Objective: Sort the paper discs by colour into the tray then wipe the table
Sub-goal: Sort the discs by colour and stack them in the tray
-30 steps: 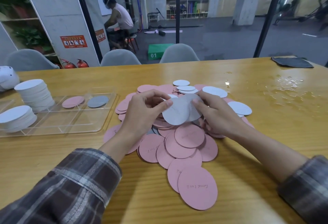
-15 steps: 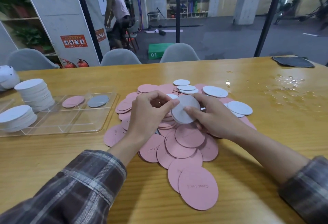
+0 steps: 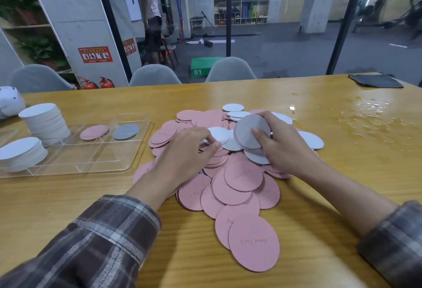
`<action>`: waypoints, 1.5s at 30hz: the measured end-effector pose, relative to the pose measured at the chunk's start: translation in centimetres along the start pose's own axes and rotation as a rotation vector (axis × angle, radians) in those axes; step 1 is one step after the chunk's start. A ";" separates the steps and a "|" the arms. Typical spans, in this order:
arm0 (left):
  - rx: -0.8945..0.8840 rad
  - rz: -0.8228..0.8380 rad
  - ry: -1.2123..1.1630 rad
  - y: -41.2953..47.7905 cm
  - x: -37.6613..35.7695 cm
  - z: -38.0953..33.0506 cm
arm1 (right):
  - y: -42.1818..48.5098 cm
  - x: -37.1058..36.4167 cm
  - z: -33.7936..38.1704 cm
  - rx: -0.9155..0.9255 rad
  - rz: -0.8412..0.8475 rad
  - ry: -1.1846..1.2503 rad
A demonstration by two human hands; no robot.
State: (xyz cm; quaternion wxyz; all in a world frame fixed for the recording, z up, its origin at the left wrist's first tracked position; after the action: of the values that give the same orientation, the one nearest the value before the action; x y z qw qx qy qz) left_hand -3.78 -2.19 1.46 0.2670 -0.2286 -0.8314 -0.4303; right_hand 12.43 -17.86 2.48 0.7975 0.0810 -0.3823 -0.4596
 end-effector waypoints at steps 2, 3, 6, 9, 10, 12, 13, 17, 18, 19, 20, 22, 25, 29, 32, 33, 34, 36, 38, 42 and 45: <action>0.029 0.001 -0.012 0.0 0.0 0.0 | 0.0 0.0 -0.1 -0.024 0.004 -0.002; 0.041 -0.009 -0.016 0.0 0.0 0.0 | 0.1 -0.1 -0.2 -0.035 0.004 -0.002; 0.076 -0.037 -0.034 0.0 -0.1 0.0 | 0.0 -0.2 -0.2 -0.054 0.008 0.007; 0.087 -0.027 -0.054 0.1 -0.3 0.1 | -0.1 -0.2 -0.1 -0.060 0.012 -0.003; 0.103 -0.023 -0.072 0.1 -0.2 0.2 | -0.1 -0.2 -0.1 -0.062 0.013 -0.004; 0.155 -0.035 -0.146 0.2 0.1 0.4 | -0.2 0.0 0.0 -0.069 0.009 0.004; 0.192 -0.052 -0.201 0.3 0.3 0.5 | -0.2 0.1 0.0 -0.074 0.005 0.013; 0.352 -0.107 -0.436 0.6 0.9 0.6 | -0.2 0.4 0.3 -0.100 -0.002 0.025; 0.383 -0.107 -0.477 0.6 1.0 0.6 | -0.3 0.4 0.4 -0.112 0.000 0.032; 0.408 -0.101 -0.520 0.5 1.0 0.4 | -0.3 0.4 0.4 -0.120 0.000 0.039; 0.429 -0.091 -0.555 0.5 0.9 0.3 | -0.3 0.4 0.5 -0.124 -0.002 0.044; 0.469 -0.058 -0.604 0.5 0.8 0.1 | -0.3 0.4 0.6 -0.122 -0.002 0.046; 0.574 0.015 -0.740 0.1 0.3 -0.7 | -0.3 0.3 0.7 -0.092 0.004 0.041; 0.581 -0.014 -0.680 -0.4 -0.2 -1.8 | -0.4 0.1 0.8 -0.055 0.013 0.079; 0.559 -0.040 -0.646 -0.5 -0.3 -2.3 | -0.5 -0.3 0.8 -0.066 0.036 0.121; 0.554 -0.049 -0.639 -0.5 -0.2 -2.4 | -0.6 -0.4 0.7 -0.091 0.044 0.154; 0.549 -0.059 -0.632 -0.5 -0.1 -2.5 | -0.7 -0.5 0.7 -0.123 0.050 0.195; 0.535 -0.068 -0.616 -0.5 0.0 -2.6 | -0.7 -0.5 0.6 -0.183 0.053 0.271; 0.538 -0.079 -0.606 -0.5 0.1 -2.6 | -0.6 -0.4 0.7 -0.203 0.052 0.303; 0.613 -0.078 -0.635 -0.6 0.1 -2.7 | -0.7 -0.4 0.7 -0.231 0.055 0.353; 0.686 -0.043 -0.667 -0.9 0.1 -3.3 | -0.8 -0.5 0.9 -0.194 0.077 0.309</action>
State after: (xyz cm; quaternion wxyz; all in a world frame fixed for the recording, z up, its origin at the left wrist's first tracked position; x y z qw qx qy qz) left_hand -3.58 -5.40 2.63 0.0366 -0.2355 -0.9704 -0.0395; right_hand 11.11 -17.73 2.46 0.8679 0.0587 -0.2121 -0.4453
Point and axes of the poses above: each hand's wrist, its own y-axis towards the middle knuckle, its own x-axis out of the back of the hand, z = x × y, the point moved 3 cm from there along y, towards the middle knuckle, and after that the axes turned 15 degrees about -z, right-handed, at the moved point
